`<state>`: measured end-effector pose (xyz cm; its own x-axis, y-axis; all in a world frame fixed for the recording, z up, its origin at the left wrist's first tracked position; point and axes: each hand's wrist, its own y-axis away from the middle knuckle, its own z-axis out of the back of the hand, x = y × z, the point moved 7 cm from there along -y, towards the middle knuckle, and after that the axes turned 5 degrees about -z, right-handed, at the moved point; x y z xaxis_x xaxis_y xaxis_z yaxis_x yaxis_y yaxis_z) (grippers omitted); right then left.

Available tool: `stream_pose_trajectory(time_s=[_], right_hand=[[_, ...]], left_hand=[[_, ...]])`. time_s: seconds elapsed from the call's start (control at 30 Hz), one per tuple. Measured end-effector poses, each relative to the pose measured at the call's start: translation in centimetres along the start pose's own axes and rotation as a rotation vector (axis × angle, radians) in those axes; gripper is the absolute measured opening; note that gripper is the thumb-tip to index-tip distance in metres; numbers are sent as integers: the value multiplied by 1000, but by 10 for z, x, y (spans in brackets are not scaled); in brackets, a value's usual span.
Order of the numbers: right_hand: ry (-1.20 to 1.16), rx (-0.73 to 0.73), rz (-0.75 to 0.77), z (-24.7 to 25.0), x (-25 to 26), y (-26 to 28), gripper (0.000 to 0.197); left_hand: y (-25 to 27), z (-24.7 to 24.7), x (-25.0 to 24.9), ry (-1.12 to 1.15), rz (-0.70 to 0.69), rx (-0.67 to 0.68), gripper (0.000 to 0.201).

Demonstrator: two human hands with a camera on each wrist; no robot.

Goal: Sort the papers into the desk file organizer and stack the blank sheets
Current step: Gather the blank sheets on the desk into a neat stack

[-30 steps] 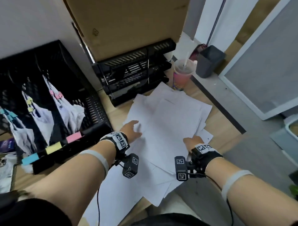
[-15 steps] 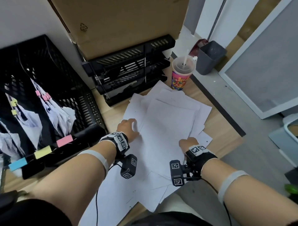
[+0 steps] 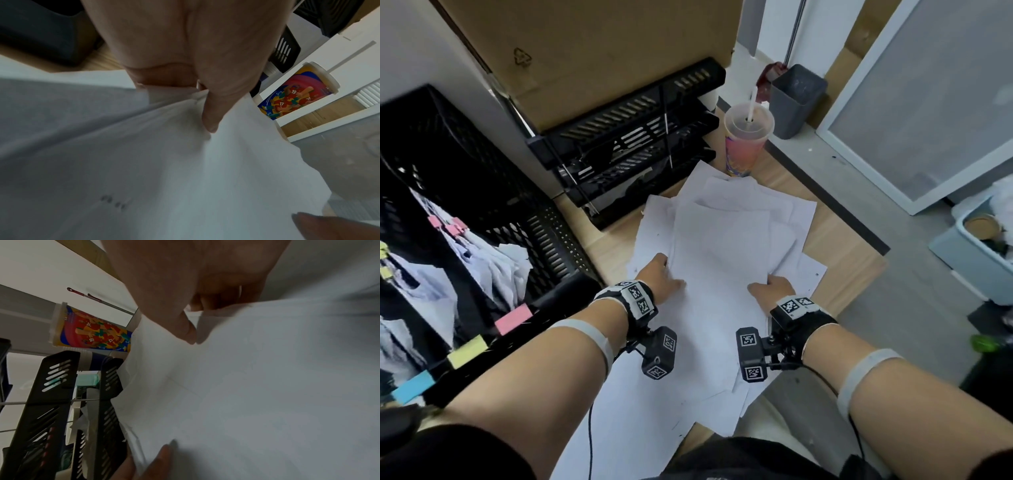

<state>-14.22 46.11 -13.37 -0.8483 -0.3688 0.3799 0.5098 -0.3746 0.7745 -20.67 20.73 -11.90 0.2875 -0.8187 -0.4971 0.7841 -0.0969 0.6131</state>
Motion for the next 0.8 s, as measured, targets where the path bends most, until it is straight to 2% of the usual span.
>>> stream_pose_trajectory(time_s=[0.07, 0.17, 0.23, 0.33, 0.4, 0.5, 0.53, 0.67, 0.77, 0.8], right_hand=[[25, 6, 68, 1, 5, 6, 11], [40, -16, 149, 12, 16, 12, 24], [5, -74, 176, 27, 21, 9, 34], [26, -139, 175, 52, 26, 2, 46], [89, -119, 136, 62, 27, -4, 45], [249, -76, 78, 64, 26, -16, 64], [321, -51, 82, 60, 27, -18, 65], [466, 54, 139, 25, 34, 1, 39], [532, -27, 151, 6, 37, 6, 33], [542, -45, 155, 1, 39, 7, 38]], left_hand=[[1, 0, 1, 44, -43, 27, 41], [3, 1, 10, 162, -33, 50, 33], [4, 3, 18, 229, 3, 15, 21], [4, 8, 29, 204, 35, -31, 12], [7, 13, 31, 187, 61, -55, 17], [13, 20, 32, 45, 122, -132, 32], [15, 21, 33, 12, 138, -152, 36], [18, 19, 36, 60, 132, -176, 47], [22, 20, 41, 124, 129, -191, 59], [24, 22, 44, 150, 141, -211, 60]])
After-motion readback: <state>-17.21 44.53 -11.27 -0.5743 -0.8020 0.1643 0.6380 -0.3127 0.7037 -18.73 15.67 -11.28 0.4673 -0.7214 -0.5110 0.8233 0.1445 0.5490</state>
